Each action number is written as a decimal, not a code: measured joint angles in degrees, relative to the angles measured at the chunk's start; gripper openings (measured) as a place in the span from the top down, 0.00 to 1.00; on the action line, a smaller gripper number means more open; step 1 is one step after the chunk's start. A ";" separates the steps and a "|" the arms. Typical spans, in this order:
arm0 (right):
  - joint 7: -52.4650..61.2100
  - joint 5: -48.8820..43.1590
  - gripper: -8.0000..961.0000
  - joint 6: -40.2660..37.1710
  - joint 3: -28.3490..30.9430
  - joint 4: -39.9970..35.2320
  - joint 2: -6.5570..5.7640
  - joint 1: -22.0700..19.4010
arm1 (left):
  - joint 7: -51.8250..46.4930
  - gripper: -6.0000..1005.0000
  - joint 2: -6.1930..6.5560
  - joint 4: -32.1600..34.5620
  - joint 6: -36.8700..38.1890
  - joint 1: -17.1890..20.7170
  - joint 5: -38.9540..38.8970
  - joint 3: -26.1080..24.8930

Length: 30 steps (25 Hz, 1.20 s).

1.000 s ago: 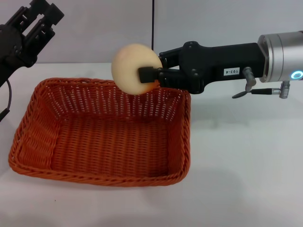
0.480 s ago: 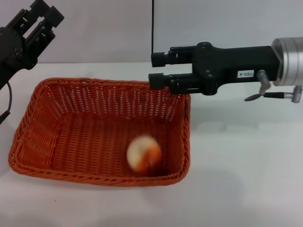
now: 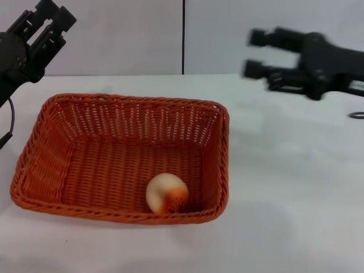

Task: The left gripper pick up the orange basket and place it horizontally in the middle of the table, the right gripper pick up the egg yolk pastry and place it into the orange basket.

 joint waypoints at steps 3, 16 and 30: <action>-9.60 6.56 0.19 -0.57 3.31 2.61 0.00 -4.60 | 0.12 0.45 0.03 -0.19 -0.11 -0.05 -0.04 -0.21; -48.84 37.99 0.19 -8.71 24.24 33.30 0.21 -12.93 | 15.95 0.45 -0.34 -9.49 0.33 -0.30 -8.86 -4.61; -55.61 39.75 0.19 -7.59 33.64 41.15 0.21 -12.31 | 46.89 0.45 -0.50 -21.36 3.72 -1.31 -17.66 -8.96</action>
